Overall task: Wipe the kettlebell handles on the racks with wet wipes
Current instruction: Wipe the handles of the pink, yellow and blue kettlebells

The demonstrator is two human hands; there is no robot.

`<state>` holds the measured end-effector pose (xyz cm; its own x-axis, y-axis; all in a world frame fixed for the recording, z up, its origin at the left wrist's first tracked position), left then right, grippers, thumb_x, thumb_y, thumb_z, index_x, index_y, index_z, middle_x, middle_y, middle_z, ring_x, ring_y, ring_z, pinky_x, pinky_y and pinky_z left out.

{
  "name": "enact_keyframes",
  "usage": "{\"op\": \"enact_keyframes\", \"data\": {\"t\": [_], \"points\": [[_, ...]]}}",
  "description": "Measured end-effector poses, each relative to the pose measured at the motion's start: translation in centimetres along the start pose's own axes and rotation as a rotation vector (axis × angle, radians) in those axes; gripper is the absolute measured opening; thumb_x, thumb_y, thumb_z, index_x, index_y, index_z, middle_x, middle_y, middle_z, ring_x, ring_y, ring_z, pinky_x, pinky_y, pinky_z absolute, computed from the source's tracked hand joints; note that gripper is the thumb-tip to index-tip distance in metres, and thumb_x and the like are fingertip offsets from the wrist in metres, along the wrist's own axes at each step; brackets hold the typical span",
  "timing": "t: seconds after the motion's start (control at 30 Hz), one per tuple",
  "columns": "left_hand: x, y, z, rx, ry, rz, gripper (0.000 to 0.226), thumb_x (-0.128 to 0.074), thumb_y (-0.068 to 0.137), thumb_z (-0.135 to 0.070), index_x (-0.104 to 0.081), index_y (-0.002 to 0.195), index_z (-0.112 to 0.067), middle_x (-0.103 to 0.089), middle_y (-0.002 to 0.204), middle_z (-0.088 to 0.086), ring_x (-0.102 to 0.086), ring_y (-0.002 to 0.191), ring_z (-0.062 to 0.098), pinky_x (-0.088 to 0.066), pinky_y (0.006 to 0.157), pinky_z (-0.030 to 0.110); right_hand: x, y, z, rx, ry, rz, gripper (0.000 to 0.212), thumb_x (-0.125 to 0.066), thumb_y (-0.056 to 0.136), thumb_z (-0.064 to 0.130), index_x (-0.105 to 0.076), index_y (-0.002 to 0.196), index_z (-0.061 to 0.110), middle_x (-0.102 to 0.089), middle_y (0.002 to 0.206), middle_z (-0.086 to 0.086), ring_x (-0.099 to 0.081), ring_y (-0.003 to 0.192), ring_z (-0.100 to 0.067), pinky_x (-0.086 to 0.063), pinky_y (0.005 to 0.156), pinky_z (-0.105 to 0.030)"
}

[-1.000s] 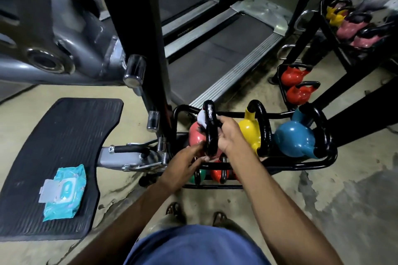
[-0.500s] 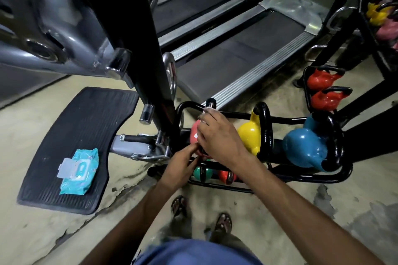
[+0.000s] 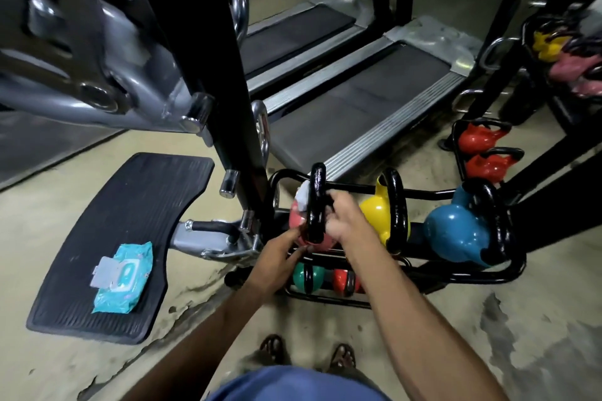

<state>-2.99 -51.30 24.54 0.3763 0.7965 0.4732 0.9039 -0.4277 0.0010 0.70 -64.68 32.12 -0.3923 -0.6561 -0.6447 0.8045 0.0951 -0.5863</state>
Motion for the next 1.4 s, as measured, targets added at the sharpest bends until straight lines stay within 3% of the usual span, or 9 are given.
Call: {"op": "enact_keyframes", "data": {"t": [0.13, 0.23, 0.37, 0.57, 0.67, 0.73, 1.03, 1.27, 1.4], "points": [[0.5, 0.1, 0.4, 0.007, 0.026, 0.016, 0.043, -0.058, 0.097, -0.036, -0.063, 0.139, -0.025, -0.072, 0.123, -0.005, -0.067, 0.114, 0.012, -0.053, 0.102, 0.043, 2.0, 0.5, -1.5, 0.23, -0.096, -0.246, 0.041, -0.046, 0.096, 0.012, -0.067, 0.062, 0.006, -0.065, 0.062, -0.014, -0.062, 0.053, -0.022, -0.052, 0.056, -0.025], [0.1, 0.2, 1.3, 0.083, -0.138, 0.048, 0.035, -0.062, 0.095, -0.048, -0.065, 0.129, -0.045, -0.073, 0.119, -0.005, -0.07, 0.112, 0.023, -0.053, 0.103, 0.044, 3.4, -1.7, -2.1, 0.752, -0.546, -0.538, 0.007, -0.07, 0.091, 0.013, -0.07, 0.085, 0.015, -0.072, 0.089, -0.003, -0.067, 0.078, -0.013, -0.053, 0.075, -0.028], [-0.5, 0.6, 1.4, 0.046, -0.214, 0.027, 0.032, -0.058, 0.096, -0.01, -0.07, 0.124, -0.021, -0.072, 0.104, -0.008, -0.067, 0.101, 0.015, -0.056, 0.094, 0.031, 1.4, -2.5, -1.5, 1.14, -1.452, -0.423, 0.011, -0.074, 0.085, 0.019, -0.069, 0.094, 0.02, -0.057, 0.122, 0.001, -0.053, 0.111, -0.009, -0.046, 0.085, -0.016], [-0.3, 0.9, 2.4, -0.029, 0.035, -0.108, 0.025, -0.066, 0.095, -0.025, -0.064, 0.12, -0.02, -0.065, 0.105, -0.015, -0.064, 0.101, 0.011, -0.039, 0.105, 0.016, -1.9, -2.7, -2.0, 1.276, -2.212, -0.308, 0.018, -0.078, 0.072, 0.011, -0.076, 0.09, 0.009, -0.068, 0.109, -0.01, -0.061, 0.107, -0.027, -0.056, 0.085, -0.034], [-1.2, 0.4, 2.0, 0.104, -0.177, -0.079, 0.025, -0.066, 0.099, -0.021, -0.058, 0.121, -0.028, -0.07, 0.109, -0.012, -0.07, 0.104, 0.004, -0.054, 0.099, 0.035, 0.3, -4.6, -3.9, 1.264, -1.946, -0.351, 0.015, -0.073, 0.083, 0.007, -0.075, 0.098, 0.009, -0.064, 0.125, -0.008, -0.056, 0.121, -0.022, -0.049, 0.1, -0.027], [-1.0, 0.7, 2.4, 0.008, 0.058, -0.044, 0.029, -0.061, 0.099, -0.008, -0.061, 0.122, -0.026, -0.071, 0.114, -0.013, -0.062, 0.102, -0.012, -0.037, 0.117, 0.037, 2.1, -5.2, -4.7, 1.141, -1.55, -0.498, 0.019, -0.07, 0.089, 0.006, -0.073, 0.108, 0.011, -0.061, 0.129, -0.003, -0.056, 0.121, -0.016, -0.045, 0.103, -0.019], [0.7, 1.0, 1.2, -0.175, 0.086, 0.01, 0.036, -0.058, 0.098, -0.033, -0.065, 0.132, -0.021, -0.075, 0.109, -0.003, -0.071, 0.101, 0.016, -0.055, 0.086, 0.032, 3.1, -0.1, -2.4, 0.377, -0.364, -0.469, 0.012, -0.056, 0.084, 0.012, -0.066, 0.084, 0.005, -0.058, 0.071, -0.013, -0.053, 0.057, -0.021, -0.042, 0.052, -0.029], [0.6, 0.5, 0.9, -0.155, -0.004, 0.028, 0.035, -0.06, 0.101, -0.014, -0.065, 0.135, -0.02, -0.073, 0.109, -0.009, -0.07, 0.103, 0.007, -0.051, 0.089, 0.02, 2.7, -2.0, -3.5, 0.471, -0.27, -0.456, 0.022, -0.053, 0.098, 0.007, -0.065, 0.079, 0.009, -0.068, 0.061, 0.0, -0.064, 0.054, -0.016, -0.051, 0.053, -0.029], [-0.1, 0.0, 0.7, 0.033, -0.27, 0.0, 0.027, -0.055, 0.102, -0.013, -0.074, 0.119, -0.023, -0.075, 0.113, -0.004, -0.068, 0.11, 0.017, -0.054, 0.095, 0.025, 3.6, -5.7, -5.4, 1.048, -1.095, -0.444, 0.006, -0.068, 0.091, 0.01, -0.067, 0.093, 0.015, -0.065, 0.116, -0.001, -0.062, 0.111, -0.015, -0.051, 0.097, -0.026]]}}
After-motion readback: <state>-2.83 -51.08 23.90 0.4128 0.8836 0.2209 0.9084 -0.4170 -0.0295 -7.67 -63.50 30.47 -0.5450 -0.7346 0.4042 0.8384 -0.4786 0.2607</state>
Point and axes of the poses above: each hand's wrist, its own y-axis towards the middle knuckle, its own x-axis out of the back of the hand, z = x × y, the point moved 4 cm from there along y, towards the middle knuckle
